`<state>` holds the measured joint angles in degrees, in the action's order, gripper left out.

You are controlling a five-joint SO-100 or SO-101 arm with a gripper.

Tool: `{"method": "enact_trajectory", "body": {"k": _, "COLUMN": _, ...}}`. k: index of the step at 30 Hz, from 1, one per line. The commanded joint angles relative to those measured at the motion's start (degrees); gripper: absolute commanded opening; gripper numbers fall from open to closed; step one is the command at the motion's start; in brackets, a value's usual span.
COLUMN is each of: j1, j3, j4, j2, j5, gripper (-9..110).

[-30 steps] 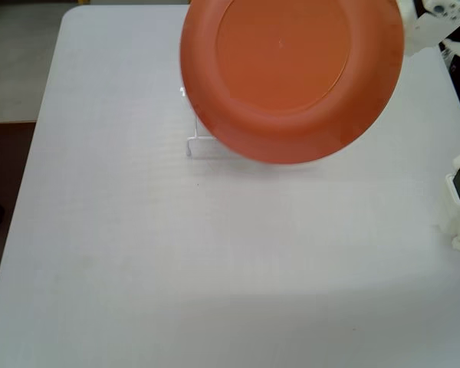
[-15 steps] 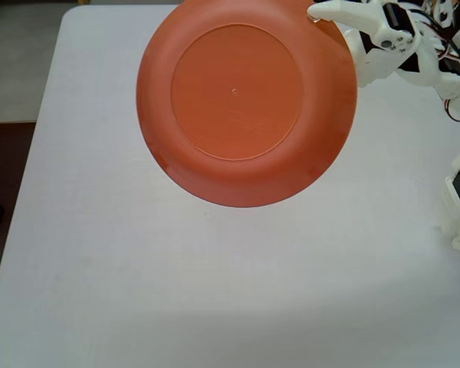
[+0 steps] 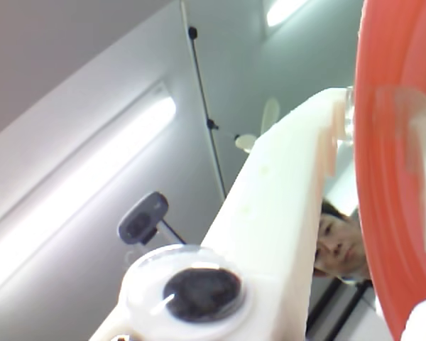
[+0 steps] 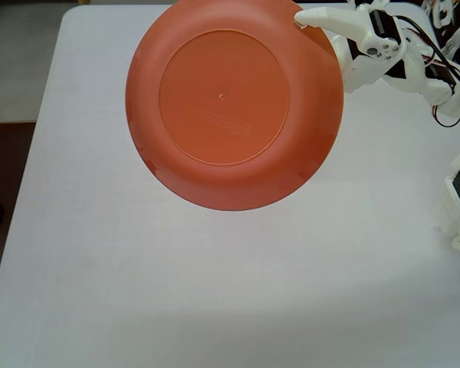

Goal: Please give me two plates.

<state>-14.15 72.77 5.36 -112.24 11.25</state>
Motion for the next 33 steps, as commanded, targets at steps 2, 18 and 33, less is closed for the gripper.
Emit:
{"method": "enact_trajectory", "body": {"k": 2, "j1": -0.3, "j3": -1.0, "j4": 1.8, "j2": -0.8, "j5": 0.4, "gripper": -1}}
{"method": "enact_trajectory", "body": {"k": 18, "j1": -0.3, "j3": -0.4, "j4": 2.0, "j2": -0.8, "j5": 0.6, "gripper": -1}}
{"method": "enact_trajectory", "body": {"k": 33, "j1": 0.3, "j3": 3.1, "j4": 0.6, "j2": -2.6, "j5": 6.6, "gripper": 38}}
